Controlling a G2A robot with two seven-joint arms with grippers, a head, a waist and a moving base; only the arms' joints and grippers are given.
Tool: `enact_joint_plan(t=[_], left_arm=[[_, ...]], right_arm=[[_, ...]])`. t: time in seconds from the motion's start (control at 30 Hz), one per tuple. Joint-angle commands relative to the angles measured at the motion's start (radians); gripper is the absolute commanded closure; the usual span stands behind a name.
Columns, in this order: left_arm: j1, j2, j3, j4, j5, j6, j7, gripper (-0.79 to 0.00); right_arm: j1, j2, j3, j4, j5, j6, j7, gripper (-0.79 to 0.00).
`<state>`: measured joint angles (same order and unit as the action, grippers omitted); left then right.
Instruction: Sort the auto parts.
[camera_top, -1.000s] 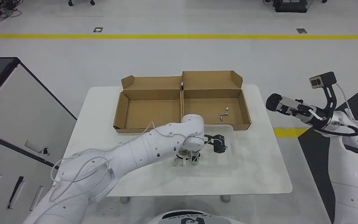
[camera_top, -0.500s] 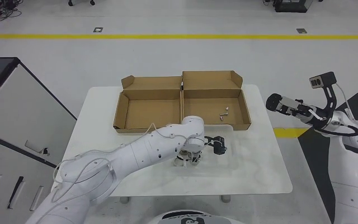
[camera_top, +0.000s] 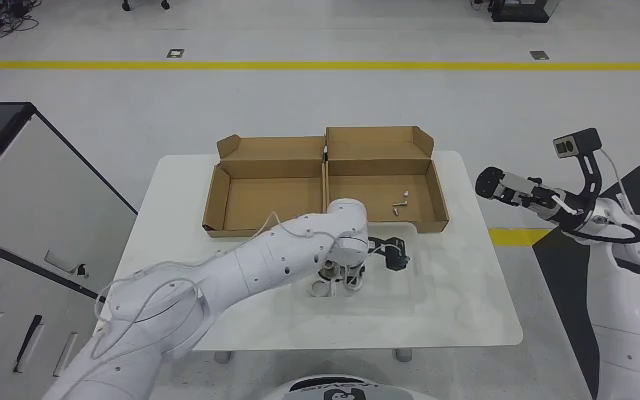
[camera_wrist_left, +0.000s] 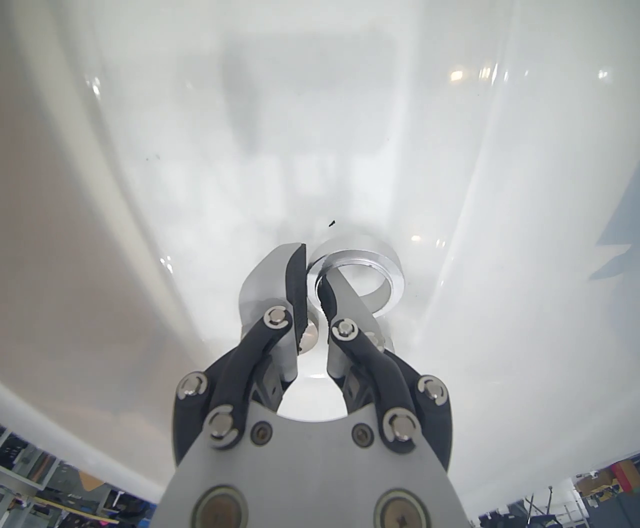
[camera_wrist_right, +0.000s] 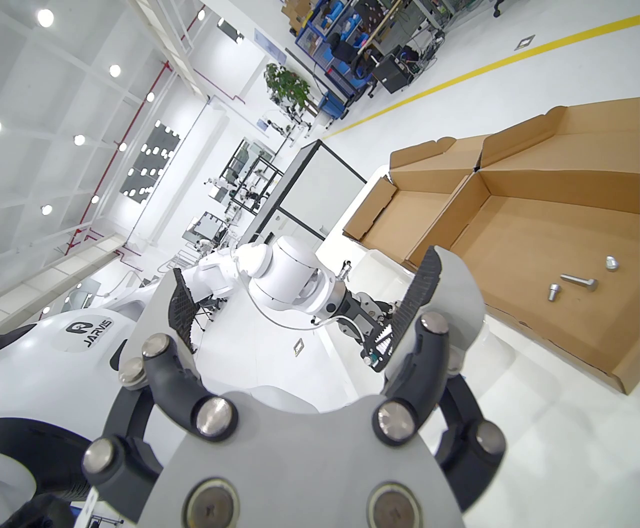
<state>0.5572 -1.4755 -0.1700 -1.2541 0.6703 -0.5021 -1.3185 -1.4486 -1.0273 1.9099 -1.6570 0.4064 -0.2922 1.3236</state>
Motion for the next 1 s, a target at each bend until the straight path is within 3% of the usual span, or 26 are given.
enact_joint_plan(t=[0.0,0.23,0.47,0.97], left_arm=[[-0.025,0.012,0.0,-0.027,-0.038,0.019,-0.019,0.0],[-0.111,0.086,-0.024,-0.207,-0.144,0.092,-0.091,0.0],[-0.151,0.173,-0.064,-0.418,-0.177,0.182,-0.182,0.0],[-0.149,0.177,-0.066,-0.425,-0.177,0.188,-0.172,0.0]], right_arm=[[0.0,0.0,0.0,0.0,0.0,0.0,0.0,-0.785],[0.0,0.0,0.0,0.0,0.0,0.0,0.0,-0.785],[0.0,0.0,0.0,0.0,0.0,0.0,0.0,-0.785],[0.0,0.0,0.0,0.0,0.0,0.0,0.0,-0.785]])
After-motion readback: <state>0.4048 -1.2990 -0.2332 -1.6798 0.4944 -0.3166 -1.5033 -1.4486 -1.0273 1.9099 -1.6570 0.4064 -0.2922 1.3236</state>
